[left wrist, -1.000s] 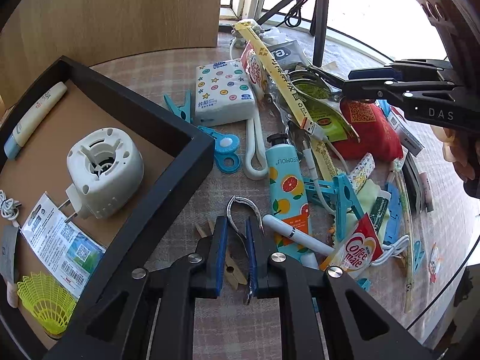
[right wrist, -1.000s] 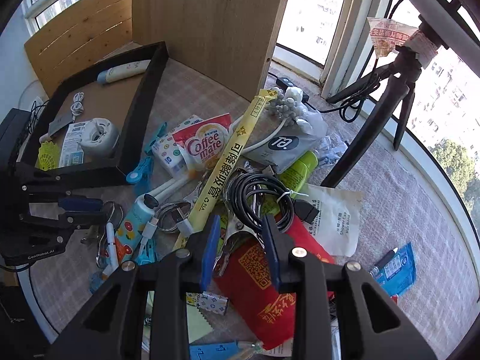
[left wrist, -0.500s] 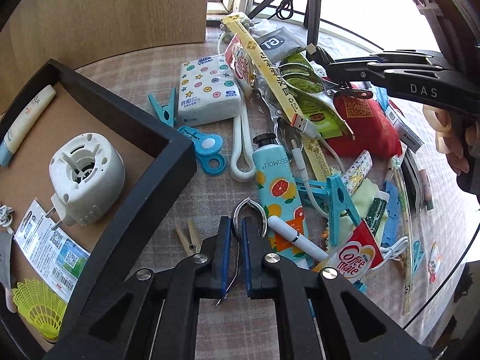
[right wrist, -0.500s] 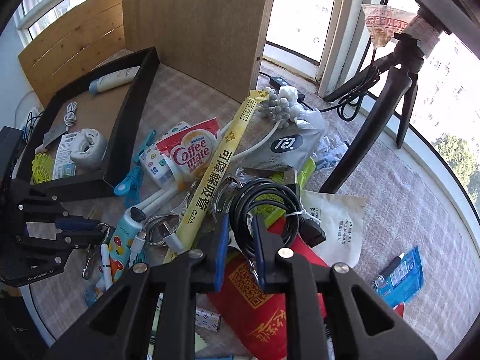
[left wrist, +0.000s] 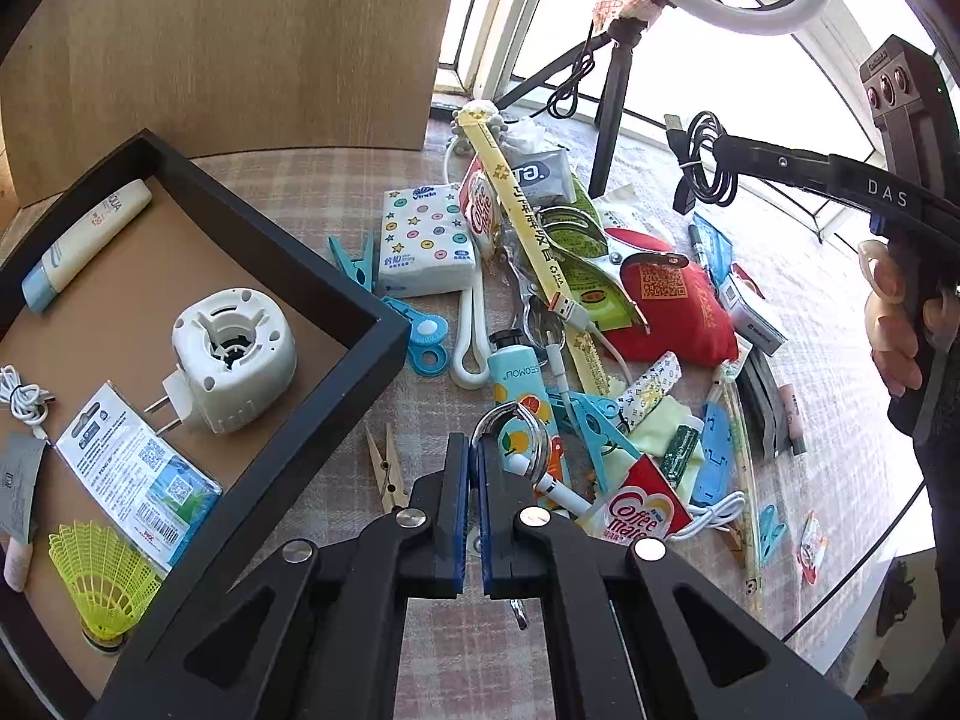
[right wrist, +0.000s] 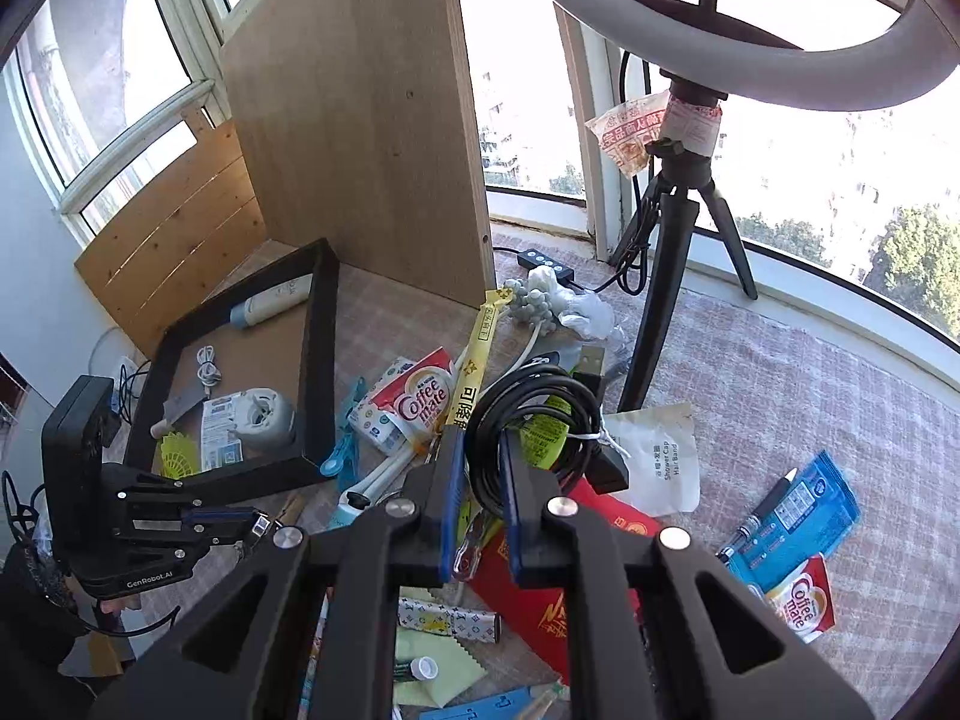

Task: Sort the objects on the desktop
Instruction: 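Carry cable and clip into the black tray and open both tools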

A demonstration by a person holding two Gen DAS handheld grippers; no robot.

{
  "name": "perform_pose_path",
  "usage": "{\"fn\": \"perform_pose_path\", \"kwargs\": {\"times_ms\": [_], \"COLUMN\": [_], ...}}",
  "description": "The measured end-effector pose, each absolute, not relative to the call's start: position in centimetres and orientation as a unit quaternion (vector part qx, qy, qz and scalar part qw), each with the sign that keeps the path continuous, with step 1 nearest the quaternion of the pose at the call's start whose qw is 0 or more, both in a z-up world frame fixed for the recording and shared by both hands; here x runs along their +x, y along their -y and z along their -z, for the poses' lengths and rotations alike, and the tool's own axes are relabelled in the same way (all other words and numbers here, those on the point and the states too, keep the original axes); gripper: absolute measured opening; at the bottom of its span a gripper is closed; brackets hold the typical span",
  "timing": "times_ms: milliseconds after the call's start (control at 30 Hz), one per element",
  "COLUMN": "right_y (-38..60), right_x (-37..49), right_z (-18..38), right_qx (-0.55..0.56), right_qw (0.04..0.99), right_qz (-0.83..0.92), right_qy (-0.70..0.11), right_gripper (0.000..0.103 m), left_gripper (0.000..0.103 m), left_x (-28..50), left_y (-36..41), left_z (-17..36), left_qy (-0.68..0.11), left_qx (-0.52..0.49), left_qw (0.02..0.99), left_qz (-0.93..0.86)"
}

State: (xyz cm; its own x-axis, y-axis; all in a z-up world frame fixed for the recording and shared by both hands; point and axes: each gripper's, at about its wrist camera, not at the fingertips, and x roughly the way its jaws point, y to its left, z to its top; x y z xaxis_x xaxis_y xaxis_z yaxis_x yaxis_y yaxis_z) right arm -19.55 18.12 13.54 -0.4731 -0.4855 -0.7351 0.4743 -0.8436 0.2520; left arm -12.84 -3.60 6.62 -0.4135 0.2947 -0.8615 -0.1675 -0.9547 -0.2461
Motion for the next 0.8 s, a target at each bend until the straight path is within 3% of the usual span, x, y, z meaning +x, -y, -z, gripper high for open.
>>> {"fn": "perform_pose_path", "kwargs": {"times_ms": [267,800], "right_y": [-14.1,4.0], "right_x": [-16.6,-13.6], "right_z": [-16.3,-16.5], "right_qx": [0.411,0.407], "right_qw": [0.328,0.408], "right_qz": [0.851,0.816], "right_qy": [0.006,-0.050], "right_gripper": [0.012,0.012], "left_gripper": [0.002,0.002], "left_x": [-10.9,-6.7], "left_y": [8.4,24.6], "left_z": [-10.2,-13.3], "left_qy": [0.081,0.120], "left_qx": [-0.487,-0.440], "left_qw": [0.100,-0.037], "left_qz": [-0.864,-0.889]}}
